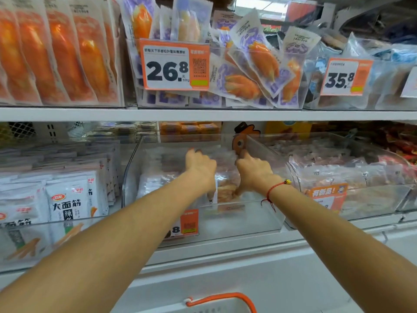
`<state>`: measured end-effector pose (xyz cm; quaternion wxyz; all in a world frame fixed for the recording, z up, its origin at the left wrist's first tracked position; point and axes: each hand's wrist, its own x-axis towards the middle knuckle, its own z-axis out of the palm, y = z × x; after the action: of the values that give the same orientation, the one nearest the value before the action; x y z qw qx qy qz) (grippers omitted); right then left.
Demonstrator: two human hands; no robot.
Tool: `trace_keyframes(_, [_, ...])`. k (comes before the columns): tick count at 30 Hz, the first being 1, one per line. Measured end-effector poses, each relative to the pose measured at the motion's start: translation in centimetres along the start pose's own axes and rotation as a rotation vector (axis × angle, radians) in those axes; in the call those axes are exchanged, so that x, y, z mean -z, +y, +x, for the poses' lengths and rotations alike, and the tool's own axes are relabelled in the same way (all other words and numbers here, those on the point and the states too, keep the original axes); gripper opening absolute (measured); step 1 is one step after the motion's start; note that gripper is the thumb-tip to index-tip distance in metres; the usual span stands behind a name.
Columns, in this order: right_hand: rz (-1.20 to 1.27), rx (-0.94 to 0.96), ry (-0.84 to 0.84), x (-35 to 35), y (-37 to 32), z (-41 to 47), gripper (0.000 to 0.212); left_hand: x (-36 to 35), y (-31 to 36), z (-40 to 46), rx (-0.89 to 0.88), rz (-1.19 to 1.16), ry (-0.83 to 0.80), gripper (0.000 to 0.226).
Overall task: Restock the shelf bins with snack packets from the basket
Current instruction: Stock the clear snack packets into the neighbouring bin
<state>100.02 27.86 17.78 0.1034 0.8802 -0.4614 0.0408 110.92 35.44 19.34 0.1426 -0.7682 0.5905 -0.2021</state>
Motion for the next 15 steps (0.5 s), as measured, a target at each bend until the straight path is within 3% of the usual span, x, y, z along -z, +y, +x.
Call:
trace_keyframes(4, [-0.011,0.132,0.068,-0.4,-0.3,-0.6,0.077,-0.5,0.3,0.1,0.008,0.046,0.04,0.06])
trace_keyframes(15, [0.181,0.062,0.003,-1.2,-1.3,-0.6,0.056,-2.0,1.4,0.4,0.043,0.1,0.025,0.052])
